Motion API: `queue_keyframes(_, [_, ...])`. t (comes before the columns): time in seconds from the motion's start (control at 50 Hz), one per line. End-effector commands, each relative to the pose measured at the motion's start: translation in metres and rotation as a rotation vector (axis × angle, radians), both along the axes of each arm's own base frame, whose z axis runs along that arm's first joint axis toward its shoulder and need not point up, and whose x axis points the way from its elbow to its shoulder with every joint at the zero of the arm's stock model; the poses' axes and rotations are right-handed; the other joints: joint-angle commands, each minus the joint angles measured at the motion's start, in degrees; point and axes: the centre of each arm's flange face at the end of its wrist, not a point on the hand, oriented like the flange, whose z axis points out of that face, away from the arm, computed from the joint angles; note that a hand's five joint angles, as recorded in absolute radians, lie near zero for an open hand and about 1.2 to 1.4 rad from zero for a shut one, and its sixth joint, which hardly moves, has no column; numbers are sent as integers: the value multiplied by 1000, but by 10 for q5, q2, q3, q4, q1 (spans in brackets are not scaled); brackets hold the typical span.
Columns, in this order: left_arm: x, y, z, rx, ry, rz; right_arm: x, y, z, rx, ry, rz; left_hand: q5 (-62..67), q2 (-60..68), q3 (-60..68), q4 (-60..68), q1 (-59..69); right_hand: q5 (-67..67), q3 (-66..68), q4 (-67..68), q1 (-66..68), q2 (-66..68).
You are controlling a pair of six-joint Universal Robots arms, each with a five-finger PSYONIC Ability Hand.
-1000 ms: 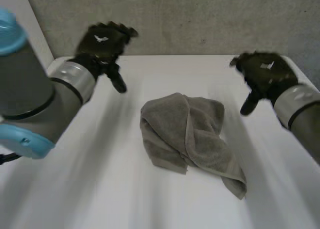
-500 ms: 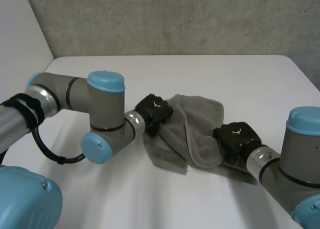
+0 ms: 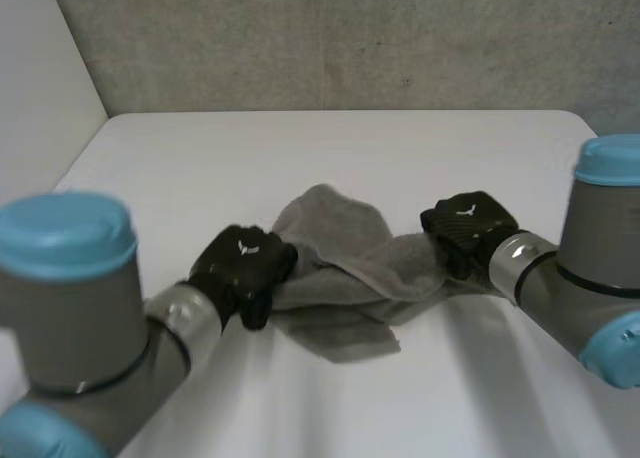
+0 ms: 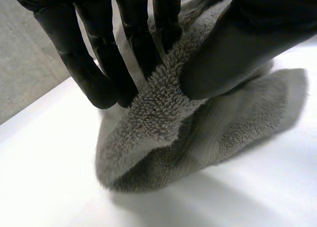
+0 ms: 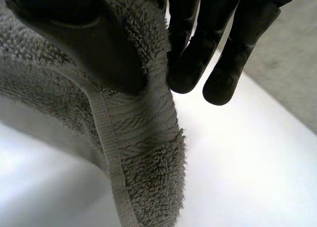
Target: Fold the towel.
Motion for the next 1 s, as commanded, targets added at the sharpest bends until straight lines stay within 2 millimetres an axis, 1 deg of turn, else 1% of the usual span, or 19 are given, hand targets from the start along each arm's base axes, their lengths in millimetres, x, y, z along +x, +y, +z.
queue_keyframes(0.02, [-3, 49, -9, 67, 20, -81, 16, -5, 1, -11, 60, 50, -174, -92, -119, -105, -41, 43, 39, 33, 42, 57])
queue_keyframes(0.08, [-5, 53, -11, 82, 29, -89, 17, -6, 4, -14, 55, 55, -242, -160, -186, -173, -109, 43, 39, 33, 42, 57])
queue_keyframes(0.12, [-7, 54, -8, 85, 47, -92, 19, -5, 6, -21, 52, 59, -417, -336, -362, -348, -285, -28, -32, -38, -29, -14])
queue_keyframes(0.2, [-9, 47, 2, 56, 72, -81, 19, -5, 6, -21, 56, 57, -553, -471, -498, -484, -420, -146, -150, -156, -148, -132])
queue_keyframes(0.22, [-11, 42, 8, 38, 89, -73, 19, -5, 6, -22, 56, 56, -598, -516, -543, -529, -465, -284, -288, -294, -286, -270])
queue_keyframes(0.24, [-11, 42, 8, 38, 89, -73, 19, -5, 6, -22, 56, 56, -598, -517, -543, -529, -466, -286, -290, -296, -287, -272])
queue_keyframes(0.28, [-10, 24, 22, -7, 120, -35, 17, -4, 6, -19, 57, 46, -707, -625, -652, -638, -574, -520, -524, -530, -522, -506])
queue_keyframes(0.3, [-10, 24, 22, -7, 120, -35, 17, -4, 6, -19, 57, 46, -708, -626, -652, -639, -575, -521, -525, -531, -523, -507])
queue_keyframes(0.34, [-2, 1, 40, -61, 160, 25, 13, -3, 10, -21, 50, 32, -731, -649, -676, -662, -598, -595, -599, -605, -596, -581])
queue_keyframes(0.36, [-2, 1, 41, -61, 160, 25, 13, -3, 10, -22, 50, 32, -731, -649, -676, -662, -598, -595, -599, -605, -597, -581])
queue_keyframes(0.38, [4, -11, 46, -82, 170, 56, 10, 0, 14, -26, 49, 27, -731, -649, -676, -662, -598, -604, -608, -613, -605, -590])
queue_keyframes(0.4, [4, -11, 46, -82, 170, 56, 10, 0, 14, -26, 49, 27, -731, -649, -676, -662, -598, -604, -608, -614, -605, -590])
queue_keyframes(0.44, [16, -35, 53, -111, 180, 119, 4, 11, 22, -41, 42, 24, -731, -649, -676, -662, -598, -600, -604, -610, -602, -586])
queue_keyframes(0.52, [23, -51, 54, -124, 180, 158, 0, 22, 25, -57, 35, 28, -731, -649, -676, -662, -598, -590, -594, -600, -592, -576])
queue_keyframes(0.56, [23, -57, 49, -116, 172, 169, -5, 32, 27, -97, 27, 31, -731, -649, -676, -662, -598, -585, -589, -595, -587, -571])
queue_keyframes(0.6, [21, -69, 33, -77, 148, 167, -8, 36, 28, -121, 21, 31, -729, -648, -674, -660, -597, -585, -589, -595, -587, -571])
queue_keyframes(0.68, [13, -76, 17, -40, 123, 117, -12, 41, 24, -169, 18, 32, -728, -646, -673, -659, -595, -587, -591, -597, -588, -573])
queue_keyframes(0.84, [-5, -86, -25, -9, 11, -50, -23, 45, -8, -143, 96, 34, -709, -628, -654, -640, -577, -595, -599, -605, -597, -581])
queue_keyframes(1.0, [-8, -92, -43, -4, -54, -51, -28, 36, -31, -102, 125, 17, -647, -566, -592, -578, -515, -594, -598, -603, -595, -580])
